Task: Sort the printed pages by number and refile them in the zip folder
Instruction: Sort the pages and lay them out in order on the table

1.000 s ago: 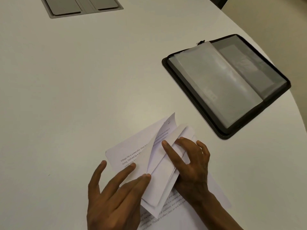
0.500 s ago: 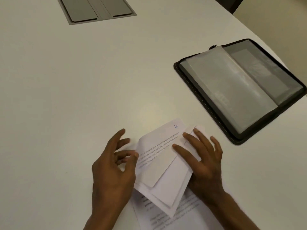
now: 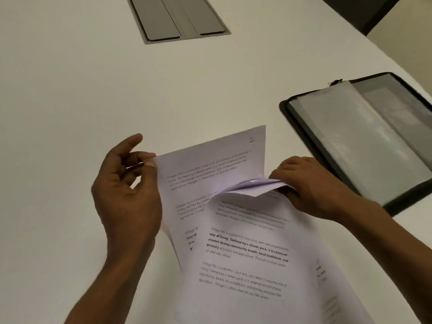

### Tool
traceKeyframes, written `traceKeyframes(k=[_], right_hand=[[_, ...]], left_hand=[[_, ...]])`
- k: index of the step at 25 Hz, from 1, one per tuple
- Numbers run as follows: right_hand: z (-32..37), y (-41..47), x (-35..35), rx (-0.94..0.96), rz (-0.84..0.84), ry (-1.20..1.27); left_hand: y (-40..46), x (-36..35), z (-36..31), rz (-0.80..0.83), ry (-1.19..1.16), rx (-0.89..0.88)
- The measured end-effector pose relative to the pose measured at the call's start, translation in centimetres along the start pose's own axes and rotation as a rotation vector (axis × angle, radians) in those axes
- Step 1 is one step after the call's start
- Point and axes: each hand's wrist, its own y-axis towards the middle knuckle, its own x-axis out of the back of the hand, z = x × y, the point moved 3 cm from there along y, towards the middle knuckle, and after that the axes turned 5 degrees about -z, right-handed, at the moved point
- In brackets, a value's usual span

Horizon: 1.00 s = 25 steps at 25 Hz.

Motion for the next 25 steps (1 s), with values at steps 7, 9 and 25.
traceKeyframes(k=[7, 9, 25], right_hand=[[-0.4, 1.1, -0.9, -0.18, -0.035, 0.087], [-0.5, 0.9, -1.0, -0.207, -0.018, 0.074], [17.6, 19.7, -0.4, -0.454, -0.144, 1.045]], left_hand=[[6.0, 6.4, 0.1, -0.18, -0.01, -0.122], [7.5, 7.8, -0.2, -0.216, -0.024, -0.142], [17.9, 13.7, -5.4, -0.083, -0.111, -0.056]])
